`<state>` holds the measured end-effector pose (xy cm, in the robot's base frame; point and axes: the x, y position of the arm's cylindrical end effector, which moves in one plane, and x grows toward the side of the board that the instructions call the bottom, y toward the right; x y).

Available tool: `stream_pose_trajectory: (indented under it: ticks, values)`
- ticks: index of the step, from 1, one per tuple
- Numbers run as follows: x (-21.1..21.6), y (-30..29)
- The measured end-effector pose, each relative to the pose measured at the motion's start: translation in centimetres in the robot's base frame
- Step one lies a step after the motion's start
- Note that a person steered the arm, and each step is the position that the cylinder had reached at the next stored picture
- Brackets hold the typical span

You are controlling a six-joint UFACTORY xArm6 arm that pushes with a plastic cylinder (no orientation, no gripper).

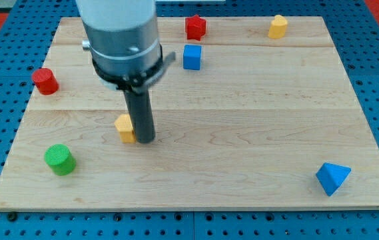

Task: Push the yellow hexagon to the center of the board

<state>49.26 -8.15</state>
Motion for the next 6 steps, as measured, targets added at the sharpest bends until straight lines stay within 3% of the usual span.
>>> stream_pose_trajectory:
  ticks: [1,2,3,4,6]
  values:
    - [-1.8,-0.8]
    - [3.6,-1.6]
    - [1.3,-6.2]
    - [-1.3,-6.3]
    - [-4.8,-0.8]
